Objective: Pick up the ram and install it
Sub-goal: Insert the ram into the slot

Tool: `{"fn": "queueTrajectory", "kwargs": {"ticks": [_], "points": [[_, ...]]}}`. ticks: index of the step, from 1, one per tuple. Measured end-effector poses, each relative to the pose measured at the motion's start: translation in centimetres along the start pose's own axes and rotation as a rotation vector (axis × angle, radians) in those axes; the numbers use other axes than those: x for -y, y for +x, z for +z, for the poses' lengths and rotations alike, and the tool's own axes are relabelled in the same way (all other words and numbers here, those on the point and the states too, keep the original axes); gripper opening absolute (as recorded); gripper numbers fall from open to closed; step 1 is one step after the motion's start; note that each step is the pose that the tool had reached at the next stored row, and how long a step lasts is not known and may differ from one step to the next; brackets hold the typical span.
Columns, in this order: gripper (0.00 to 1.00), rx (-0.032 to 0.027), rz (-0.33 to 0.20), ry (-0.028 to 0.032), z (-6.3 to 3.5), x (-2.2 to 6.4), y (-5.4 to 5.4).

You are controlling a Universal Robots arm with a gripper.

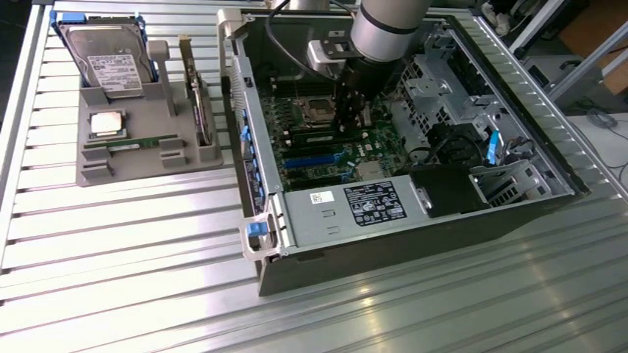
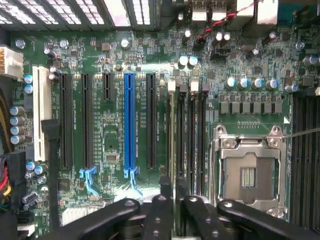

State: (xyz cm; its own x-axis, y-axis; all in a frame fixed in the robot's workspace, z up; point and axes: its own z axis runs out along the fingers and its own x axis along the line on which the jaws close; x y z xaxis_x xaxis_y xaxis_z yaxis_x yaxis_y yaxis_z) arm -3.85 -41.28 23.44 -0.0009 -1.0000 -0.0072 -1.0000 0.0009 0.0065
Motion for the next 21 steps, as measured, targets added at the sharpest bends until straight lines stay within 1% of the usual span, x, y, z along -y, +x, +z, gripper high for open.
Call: {"fn": "queueTrajectory", "kwargs": {"ticks": [1, 2, 3, 5, 6, 8, 9, 12, 13, 15, 16, 17, 18, 19, 21], "points": [[0.25, -0.0001, 0.000, 0.0000, 0.00, -0.01, 0.0], [0.25, -0.0001, 0.000, 0.0000, -0.01, -0.01, 0.0], [0.25, -0.0004, 0.000, 0.0012, -0.39, -0.01, 0.0], [0.25, -0.0004, 0.000, 0.0017, -1.06, -0.02, -0.1], [0.24, -0.0003, 0.000, 0.0018, -1.17, -0.02, -0.1], [0.11, -0.0020, 0.000, 0.0018, -1.31, 0.03, -0.2], [0.10, -0.0022, 0.000, 0.0011, -1.32, 0.34, -0.2], [0.10, -0.0021, 0.000, -0.0083, -1.33, 1.68, -0.1], [0.10, -0.0022, 0.000, -0.0124, -1.33, 2.20, -0.1], [0.10, -0.0024, 0.000, -0.0274, -1.35, 3.92, -0.1], [0.10, -0.0021, 0.000, -0.0316, -1.34, 4.47, -0.1], [0.10, -0.0022, 0.000, -0.0380, -1.35, 5.38, -0.1], [0.10, -0.0023, 0.000, -0.0424, -1.36, 6.13, -0.1], [0.10, -0.0022, 0.001, -0.0459, -1.36, 6.62, -0.1], [0.10, -0.0024, 0.000, -0.0496, -1.36, 7.25, -0.1]]}}
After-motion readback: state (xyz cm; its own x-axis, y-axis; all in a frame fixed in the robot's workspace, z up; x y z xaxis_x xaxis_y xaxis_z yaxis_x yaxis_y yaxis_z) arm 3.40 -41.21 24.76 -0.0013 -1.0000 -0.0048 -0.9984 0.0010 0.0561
